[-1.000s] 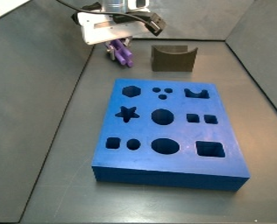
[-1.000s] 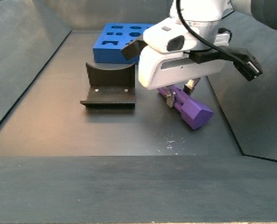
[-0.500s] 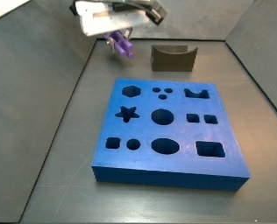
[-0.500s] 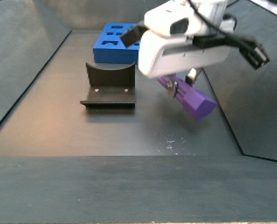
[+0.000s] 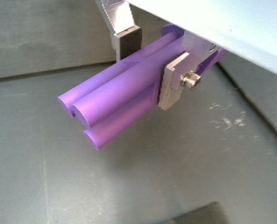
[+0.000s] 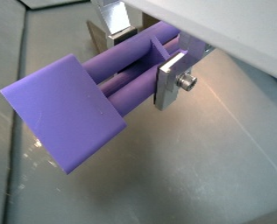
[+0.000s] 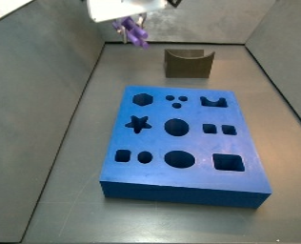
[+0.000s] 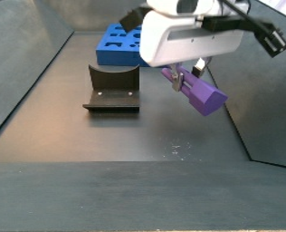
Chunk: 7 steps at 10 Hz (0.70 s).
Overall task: Pick up the 3 prong object. Move up. Rotate the 3 prong object. Place the 3 prong object on the fixture. Regrasp the 3 prong object. Move to above the board. Insert the 3 prong object.
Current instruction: Rotate the 3 prong object.
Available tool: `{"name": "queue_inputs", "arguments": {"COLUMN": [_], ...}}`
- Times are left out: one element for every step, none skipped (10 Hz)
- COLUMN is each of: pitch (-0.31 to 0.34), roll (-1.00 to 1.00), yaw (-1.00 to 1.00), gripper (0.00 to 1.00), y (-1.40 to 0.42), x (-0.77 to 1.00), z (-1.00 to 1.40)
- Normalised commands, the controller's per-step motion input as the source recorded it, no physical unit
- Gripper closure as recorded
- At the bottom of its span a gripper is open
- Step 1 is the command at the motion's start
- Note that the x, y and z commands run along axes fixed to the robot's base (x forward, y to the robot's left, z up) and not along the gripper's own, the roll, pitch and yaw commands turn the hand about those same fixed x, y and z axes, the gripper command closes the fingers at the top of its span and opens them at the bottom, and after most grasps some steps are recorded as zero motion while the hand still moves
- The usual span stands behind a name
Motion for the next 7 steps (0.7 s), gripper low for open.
{"name": "queue_inputs", "arguments": {"pitch": [0.069, 0.083, 0.09, 0.0, -0.001, -0.002, -0.002], "roll": [0.0, 0.01, 0.02, 0.0, 0.0, 0.0, 0.0], "yaw": [-0.01, -0.01, -0.01, -1.0, -1.0, -1.0, -1.0], "gripper": [1.0, 1.0, 1.0, 1.0, 1.0, 1.0, 1.0], "y": [0.08, 0.05, 0.03, 0.0, 0.0, 0.01, 0.01], "x": [0.07, 0.03, 0.02, 0.0, 0.01, 0.02, 0.02], "z": [0.56, 0.4, 0.27, 0.0, -0.12, -0.1, -0.07]}}
